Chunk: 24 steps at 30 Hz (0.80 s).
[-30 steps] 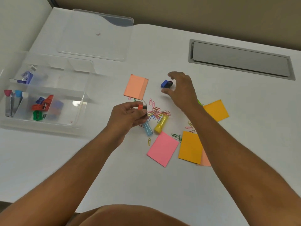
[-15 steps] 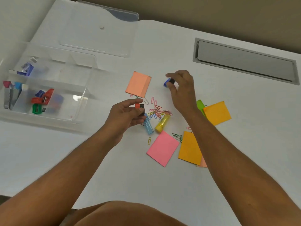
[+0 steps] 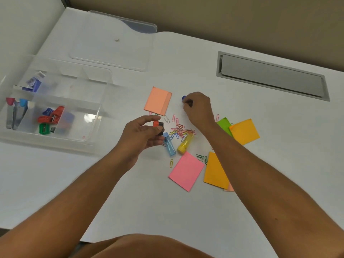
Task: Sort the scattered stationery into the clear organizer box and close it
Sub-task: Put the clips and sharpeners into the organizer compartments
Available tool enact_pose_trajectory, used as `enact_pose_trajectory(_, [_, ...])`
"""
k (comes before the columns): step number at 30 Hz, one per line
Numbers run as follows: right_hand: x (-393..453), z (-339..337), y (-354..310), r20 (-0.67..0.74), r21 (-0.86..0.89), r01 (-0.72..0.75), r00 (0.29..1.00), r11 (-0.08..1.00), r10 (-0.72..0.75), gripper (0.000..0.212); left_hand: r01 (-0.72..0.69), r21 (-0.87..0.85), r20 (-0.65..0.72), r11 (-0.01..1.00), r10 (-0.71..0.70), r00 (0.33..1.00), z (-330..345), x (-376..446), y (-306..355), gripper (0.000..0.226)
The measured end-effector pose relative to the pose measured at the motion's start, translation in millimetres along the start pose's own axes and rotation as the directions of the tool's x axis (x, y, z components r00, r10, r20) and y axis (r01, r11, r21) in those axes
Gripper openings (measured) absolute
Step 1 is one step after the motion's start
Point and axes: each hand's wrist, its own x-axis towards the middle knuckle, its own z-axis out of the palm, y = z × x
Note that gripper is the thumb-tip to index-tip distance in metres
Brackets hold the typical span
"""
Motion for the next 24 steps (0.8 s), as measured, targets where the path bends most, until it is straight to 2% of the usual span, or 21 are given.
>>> enact_pose_trajectory(1, [-5.7, -3.8, -6.5, -0.013, 0.188, -0.129, 0.991, 0.974, 0.134, 0.014, -0.008, -0.005, 0.0, 1.0, 0.008, 1.0, -3.8, -2.6, 0.8, 0.029])
enact_pose_trajectory(2, [-13.0, -6.7, -13.3, 0.038, 0.438, -0.274, 0.957, 0.856, 0.287, 0.014, -0.015, -0.012, 0.0, 1.0, 0.015, 1.0, -8.3, -5.5, 1.3, 0.028])
enact_pose_trajectory(3, [-22.6, -9.8, -22.6, 0.164, 0.681, -0.385, 0.909, 0.622, 0.384, 0.014, -0.02, -0.021, -0.001, 1.0, 0.02, 1.0, -12.8, -8.2, 1.8, 0.028])
enact_pose_trajectory(4, [-34.2, -11.7, -31.8, 0.312, 0.833, -0.447, 0.866, 0.327, 0.39, 0.013, -0.024, -0.029, -0.003, 0.999, 0.024, 1.0, -17.6, -10.8, 2.1, 0.028])
enact_pose_trajectory(5, [-46.4, -12.1, -39.5, 0.428, 0.881, -0.47, 0.835, 0.045, 0.346, 0.013, -0.028, -0.032, -0.005, 0.999, 0.027, 1.0, -22.6, -13.2, 2.1, 0.027])
enact_pose_trajectory(6, [-58.6, -10.1, -45.3, 0.501, 0.866, -0.469, 0.815, -0.176, 0.292, 0.015, -0.03, -0.034, -0.006, 0.999, 0.03, 1.0, -27.7, -15.6, 2.0, 0.027])
enact_pose_trajectory(7, [-70.8, -7.4, -51.3, 0.542, 0.826, -0.459, 0.807, -0.327, 0.236, 0.017, -0.033, -0.039, -0.005, 0.999, 0.033, 0.999, -32.9, -17.9, 1.8, 0.026])
enact_pose_trajectory(8, [-80.7, -3.6, -57.9, 0.555, 0.794, -0.449, 0.811, -0.41, 0.186, 0.022, -0.037, -0.045, 0.0, 0.998, 0.037, 0.999, -38.9, -20.4, 2.1, 0.025])
enact_pose_trajectory(9, [-88.6, 0.6, -66.0, 0.558, 0.776, -0.45, 0.816, -0.443, 0.148, 0.028, -0.043, -0.052, 0.008, 0.998, 0.044, 0.999, -45.2, -23.1, 2.7, 0.025])
enact_pose_trajectory(11, [-99.2, 9.5, -85.9, 0.568, 0.779, -0.487, 0.815, -0.395, 0.115, 0.032, -0.058, -0.065, 0.022, 0.996, 0.059, 0.998, -60.2, -29.4, 4.9, 0.026])
enact_pose_trajectory(13, [-105.1, 19.4, -111.5, 0.583, 0.804, -0.541, 0.8, -0.248, 0.143, 0.024, -0.082, -0.06, 0.009, 0.995, 0.083, 0.997, -79.3, -35.6, 8.9, 0.026])
enact_pose_trajectory(16, [-109.6, 36.2, -157.9, 0.598, 0.779, -0.617, 0.785, 0.114, 0.163, 0.019, -0.136, 0.011, -0.041, 0.991, 0.137, 0.99, -115.4, -42.3, 16.9, 0.027])
enact_pose_trajectory(19, [-109.9, 55.6, -208.5, 0.59, 0.661, -0.589, 0.791, 0.465, 0.163, 0.017, -0.195, 0.113, -0.12, 0.974, 0.208, 0.971, -159.9, -44.8, 25.7, 0.03])
enact_pose_trajectory(21, [-108.5, 70.6, -240.3, 0.559, 0.573, -0.517, 0.814, 0.636, 0.158, 0.013, -0.247, 0.257, -0.174, 0.935, 0.296, 0.939, -194.1, -42.8, 28.8, 0.031])
enact_pose_trajectory(24, [-105.4, 95.6, -279.4, 0.508, 0.509, -0.373, 0.858, 0.776, 0.079, 0.013, -0.267, 0.564, -0.237, 0.781, 0.463, 0.854, -242.7, -35.8, 33.3, 0.031])
